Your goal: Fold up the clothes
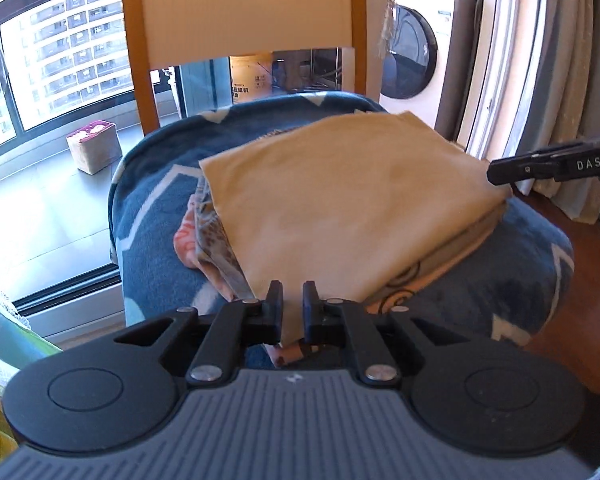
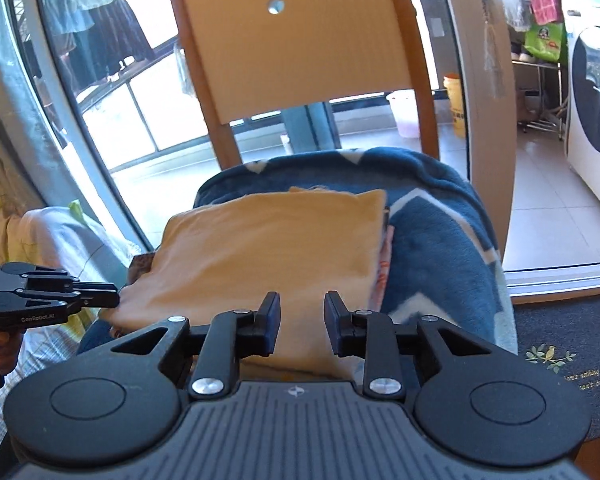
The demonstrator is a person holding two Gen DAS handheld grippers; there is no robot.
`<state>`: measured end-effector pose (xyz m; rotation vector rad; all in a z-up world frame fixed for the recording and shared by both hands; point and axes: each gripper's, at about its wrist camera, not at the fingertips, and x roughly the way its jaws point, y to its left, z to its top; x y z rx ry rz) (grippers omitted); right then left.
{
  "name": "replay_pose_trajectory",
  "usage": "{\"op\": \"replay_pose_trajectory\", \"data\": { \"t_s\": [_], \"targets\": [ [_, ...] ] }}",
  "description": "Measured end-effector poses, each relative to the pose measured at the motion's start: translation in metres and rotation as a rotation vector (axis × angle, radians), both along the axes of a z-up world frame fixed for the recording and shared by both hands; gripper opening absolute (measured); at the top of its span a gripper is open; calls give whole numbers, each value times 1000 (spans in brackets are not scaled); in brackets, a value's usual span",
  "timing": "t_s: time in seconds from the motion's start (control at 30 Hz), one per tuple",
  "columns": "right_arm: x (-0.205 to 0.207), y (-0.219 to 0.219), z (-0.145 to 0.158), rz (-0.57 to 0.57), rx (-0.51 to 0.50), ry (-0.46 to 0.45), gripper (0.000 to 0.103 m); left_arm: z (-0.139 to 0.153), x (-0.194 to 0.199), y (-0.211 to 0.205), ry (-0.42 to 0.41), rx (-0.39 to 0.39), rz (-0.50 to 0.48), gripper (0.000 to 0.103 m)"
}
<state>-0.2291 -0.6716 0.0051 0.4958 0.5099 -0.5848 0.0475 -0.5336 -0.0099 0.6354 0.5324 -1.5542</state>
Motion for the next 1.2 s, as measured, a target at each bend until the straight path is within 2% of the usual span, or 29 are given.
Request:
{"op": "replay_pose_trajectory", "data": {
  "t_s": [0.1, 0.13, 0.23, 0.3, 0.33, 0.37, 0.4, 0.53, 0.63, 0.67, 0.7, 0.77, 0.83, 0.87, 0.97, 1.03, 1.13, 1.2],
  "targets": [
    [7, 5, -11, 6, 6, 40, 29, -9, -3, -1, -20, 0, 4, 9],
    [7, 5, -13, 1, 3, 52, 24, -9, -1, -1, -16, -3, 10, 9],
    [-3, 3, -11, -31, -7, 65, 24, 1, 2, 8, -42, -31, 19, 9],
    [-11, 6, -4, -42, -31, 70, 25, 8, -1, 18, -82, -56, -14, 11],
    [-13, 9, 0, -34, -52, 78, 25, 10, -5, 24, -115, -65, -53, 14],
    [-14, 15, 4, -9, -83, 92, 25, 10, -11, 29, -158, -72, -101, 25],
    [-12, 22, 6, 21, -119, 115, 26, 9, -18, 34, -209, -75, -142, 30],
    [5, 48, 8, 132, -266, 222, 27, -8, -47, 39, -446, -61, -264, 31],
    [20, 62, 3, 193, -377, 315, 29, -23, -61, 33, -589, -54, -323, 28],
    [25, 66, 0, 211, -428, 359, 29, -26, -63, 30, -621, -50, -336, 16],
    [29, 71, -3, 227, -483, 406, 29, -28, -64, 27, -640, -41, -346, 9],
    [34, 78, -10, 260, -573, 488, 30, -28, -64, 24, -661, -26, -368, 5],
    [37, 82, -17, 292, -642, 561, 45, -27, -62, 22, -664, -27, -374, 5],
    [38, 83, -21, 307, -668, 587, 47, -27, -61, 21, -666, -30, -374, 5],
    [42, 84, -29, 347, -719, 628, 45, -26, -60, 19, -692, -47, -372, 3],
    [47, 82, -29, 356, -725, 622, 37, -21, -62, 21, -724, -84, -359, 3],
    [53, 80, -27, 368, -741, 619, 36, -15, -63, 21, -733, -120, -338, 2],
    [57, 79, -29, 384, -761, 635, 36, -22, -63, 17, -750, -101, -349, 2]
  ]
}}
